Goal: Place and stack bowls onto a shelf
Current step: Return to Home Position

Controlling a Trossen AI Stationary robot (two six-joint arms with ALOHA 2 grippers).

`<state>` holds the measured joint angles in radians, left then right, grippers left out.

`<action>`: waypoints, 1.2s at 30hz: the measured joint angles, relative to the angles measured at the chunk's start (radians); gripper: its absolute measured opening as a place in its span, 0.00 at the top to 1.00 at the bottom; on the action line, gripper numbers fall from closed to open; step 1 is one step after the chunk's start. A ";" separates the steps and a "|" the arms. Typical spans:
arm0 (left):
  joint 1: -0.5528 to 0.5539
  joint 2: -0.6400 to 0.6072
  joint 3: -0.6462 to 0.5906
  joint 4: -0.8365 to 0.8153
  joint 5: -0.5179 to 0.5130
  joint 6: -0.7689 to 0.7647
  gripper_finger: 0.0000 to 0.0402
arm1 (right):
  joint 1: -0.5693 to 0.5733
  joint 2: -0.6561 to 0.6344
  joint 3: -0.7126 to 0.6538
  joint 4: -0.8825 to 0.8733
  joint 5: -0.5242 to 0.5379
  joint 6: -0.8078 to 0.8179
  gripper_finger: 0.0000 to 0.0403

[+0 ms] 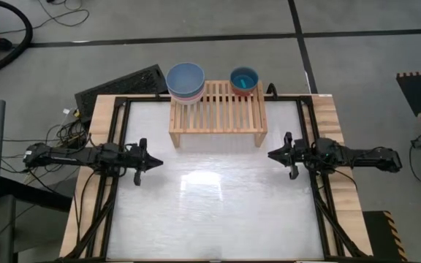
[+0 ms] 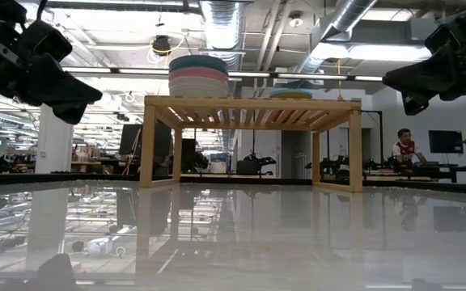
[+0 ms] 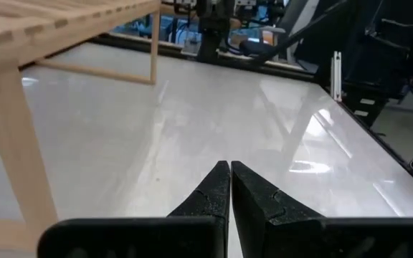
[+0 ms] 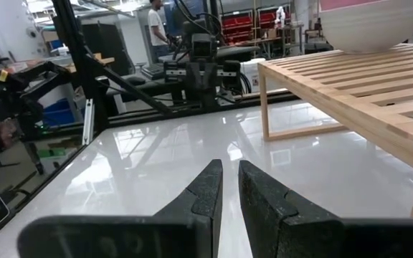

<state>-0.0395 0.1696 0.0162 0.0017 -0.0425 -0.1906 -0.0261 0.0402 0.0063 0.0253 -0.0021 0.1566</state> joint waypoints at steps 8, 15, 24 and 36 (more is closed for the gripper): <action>0.000 0.007 0.002 -0.006 0.005 -0.031 1.00 | 0.000 0.000 0.000 0.003 0.003 0.000 0.81; 0.000 0.007 0.003 -0.007 0.005 -0.034 1.00 | 0.000 0.000 0.000 0.005 0.003 0.000 0.81; 0.000 0.007 0.004 -0.009 0.005 -0.037 1.00 | 0.000 0.000 -0.001 0.005 0.002 0.002 0.81; 0.000 0.007 0.005 -0.009 0.005 -0.038 1.00 | 0.000 0.000 -0.001 0.005 0.001 0.002 0.81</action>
<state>-0.0391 0.1768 0.0212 -0.0074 -0.0380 -0.2287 -0.0265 0.0402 0.0051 0.0307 -0.0013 0.1585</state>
